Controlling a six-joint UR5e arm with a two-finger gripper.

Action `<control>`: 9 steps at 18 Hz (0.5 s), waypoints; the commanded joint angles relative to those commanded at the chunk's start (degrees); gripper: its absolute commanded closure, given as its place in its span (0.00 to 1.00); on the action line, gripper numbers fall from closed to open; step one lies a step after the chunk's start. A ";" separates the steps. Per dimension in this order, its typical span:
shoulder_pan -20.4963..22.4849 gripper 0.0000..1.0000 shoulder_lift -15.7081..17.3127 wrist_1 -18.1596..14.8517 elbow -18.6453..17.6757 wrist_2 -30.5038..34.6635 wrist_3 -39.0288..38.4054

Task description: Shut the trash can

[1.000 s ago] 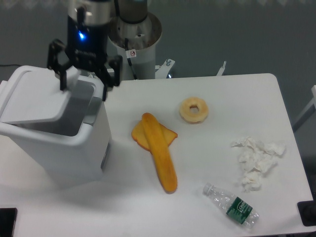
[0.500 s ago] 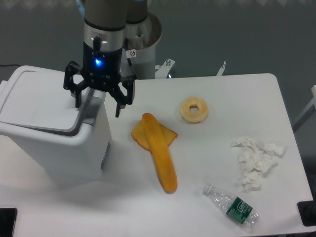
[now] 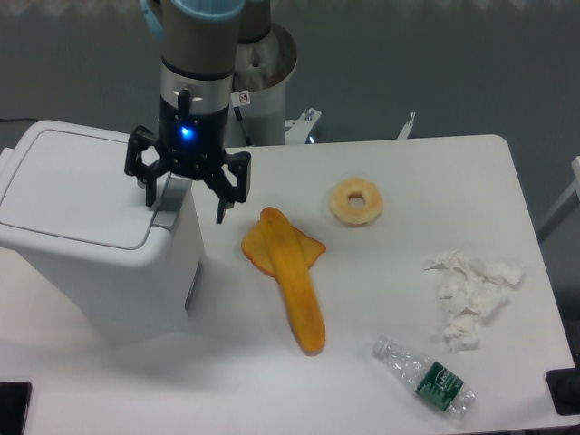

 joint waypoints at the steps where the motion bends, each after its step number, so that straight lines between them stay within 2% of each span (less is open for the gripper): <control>1: 0.00 0.00 0.00 0.00 0.00 0.09 0.00; 4: 0.00 0.00 0.35 -0.09 0.78 0.00 -0.09; 9: 1.13 0.00 0.70 0.00 5.36 0.09 0.17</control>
